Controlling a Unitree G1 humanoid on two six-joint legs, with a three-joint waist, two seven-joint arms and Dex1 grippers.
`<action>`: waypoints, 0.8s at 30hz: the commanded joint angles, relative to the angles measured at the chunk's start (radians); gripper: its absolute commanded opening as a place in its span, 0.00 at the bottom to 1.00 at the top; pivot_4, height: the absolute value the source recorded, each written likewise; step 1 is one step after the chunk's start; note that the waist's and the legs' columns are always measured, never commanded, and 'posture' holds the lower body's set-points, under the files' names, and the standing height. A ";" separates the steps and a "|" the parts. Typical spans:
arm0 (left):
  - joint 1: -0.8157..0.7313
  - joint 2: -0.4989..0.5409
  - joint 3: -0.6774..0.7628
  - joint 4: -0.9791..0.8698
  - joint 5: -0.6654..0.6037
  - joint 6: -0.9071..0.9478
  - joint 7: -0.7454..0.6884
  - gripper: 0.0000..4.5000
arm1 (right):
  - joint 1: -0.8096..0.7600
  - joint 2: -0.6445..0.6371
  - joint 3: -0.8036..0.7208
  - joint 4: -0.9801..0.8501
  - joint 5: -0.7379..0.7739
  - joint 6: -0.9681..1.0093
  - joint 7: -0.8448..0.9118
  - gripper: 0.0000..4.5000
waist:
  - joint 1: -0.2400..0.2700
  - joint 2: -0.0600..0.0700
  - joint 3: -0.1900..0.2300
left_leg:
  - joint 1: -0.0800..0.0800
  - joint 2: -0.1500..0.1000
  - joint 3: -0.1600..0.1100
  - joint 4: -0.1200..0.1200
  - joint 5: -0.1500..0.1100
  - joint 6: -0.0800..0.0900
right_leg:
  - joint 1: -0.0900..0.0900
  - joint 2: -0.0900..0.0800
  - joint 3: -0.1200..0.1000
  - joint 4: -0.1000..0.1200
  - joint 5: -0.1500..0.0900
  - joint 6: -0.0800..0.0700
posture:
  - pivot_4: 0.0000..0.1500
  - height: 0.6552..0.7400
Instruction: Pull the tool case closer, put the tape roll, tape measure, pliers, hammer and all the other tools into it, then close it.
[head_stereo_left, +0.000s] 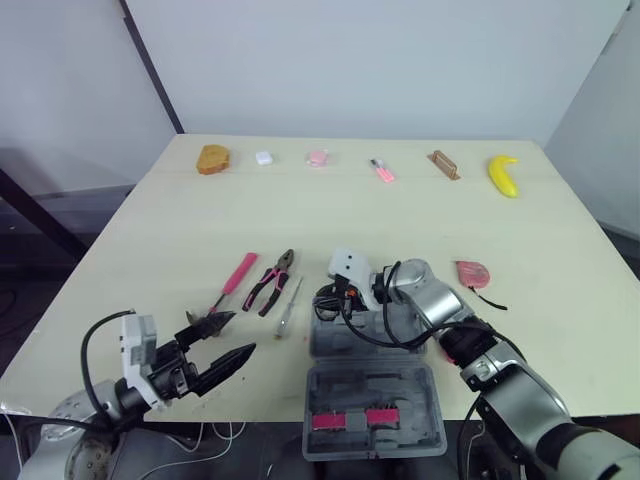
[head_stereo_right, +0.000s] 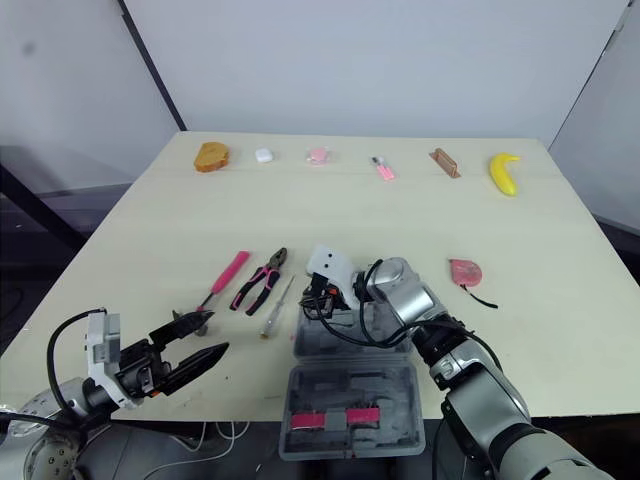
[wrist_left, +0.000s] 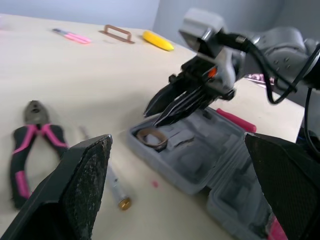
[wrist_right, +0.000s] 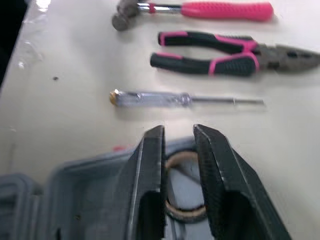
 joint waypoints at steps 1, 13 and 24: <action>0.000 0.006 0.012 -0.046 -0.022 0.012 0.012 1.00 | -0.005 0.016 -0.016 0.010 0.004 -0.056 -0.017 0.28 | 0.000 0.000 0.000 | 0.000 0.000 0.000 0.000 0.000 0.000 | 0.000 0.000 0.000 0.000 0.000 0.000 | 1.00 1.00; -0.014 0.021 0.014 -0.039 -0.006 0.021 0.019 1.00 | -0.008 0.036 -0.007 0.200 -0.040 -0.171 -0.059 0.28 | 0.002 0.000 0.000 | 0.000 0.000 0.000 0.000 0.000 -0.001 | 0.000 0.000 0.000 0.000 0.000 0.000 | 1.00 1.00; 0.004 0.017 0.002 -0.070 0.014 0.026 0.037 1.00 | 0.041 0.007 -0.037 0.299 -0.044 -0.289 -0.025 0.28 | 0.006 0.000 -0.003 | 0.004 0.000 -0.001 0.000 0.000 0.000 | 0.004 0.000 0.000 0.000 -0.001 -0.001 | 1.00 1.00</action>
